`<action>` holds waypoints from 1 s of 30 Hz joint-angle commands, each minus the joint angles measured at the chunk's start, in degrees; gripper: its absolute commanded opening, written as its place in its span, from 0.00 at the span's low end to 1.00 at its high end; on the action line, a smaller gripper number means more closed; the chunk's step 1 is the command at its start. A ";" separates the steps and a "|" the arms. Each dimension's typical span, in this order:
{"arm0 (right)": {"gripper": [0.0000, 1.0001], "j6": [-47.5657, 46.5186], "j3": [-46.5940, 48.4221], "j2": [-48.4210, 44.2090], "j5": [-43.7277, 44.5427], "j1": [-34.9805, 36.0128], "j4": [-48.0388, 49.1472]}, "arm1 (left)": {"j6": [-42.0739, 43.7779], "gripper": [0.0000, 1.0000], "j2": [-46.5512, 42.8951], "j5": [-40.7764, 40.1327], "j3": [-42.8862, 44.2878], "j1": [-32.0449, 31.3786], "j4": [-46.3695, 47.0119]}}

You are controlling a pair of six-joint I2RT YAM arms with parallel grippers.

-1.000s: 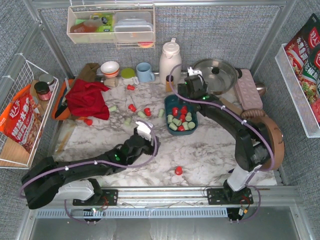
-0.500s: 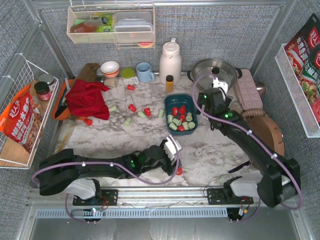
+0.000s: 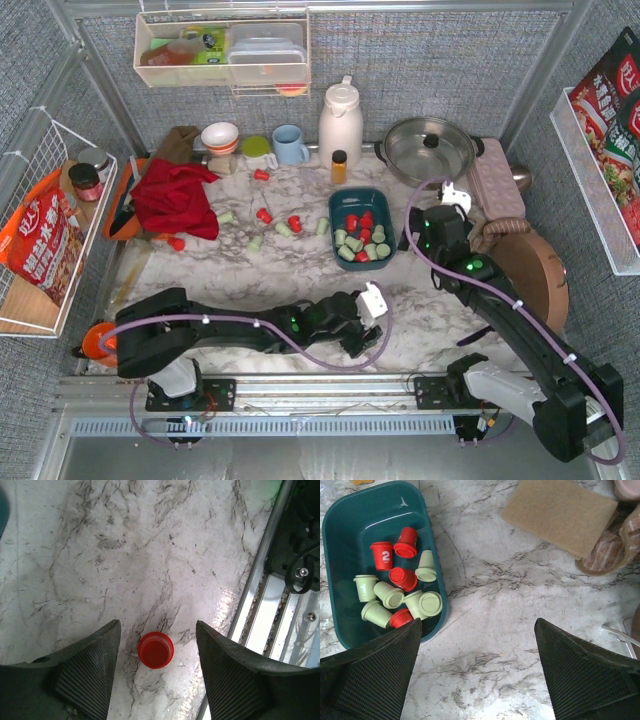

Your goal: Mix the coffee capsules in the storage basket

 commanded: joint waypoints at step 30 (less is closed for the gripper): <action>0.99 0.00 0.39 2.39 -3.99 -0.05 3.28 | 0.81 0.26 6.02 -1.76 9.03 -0.50 -16.41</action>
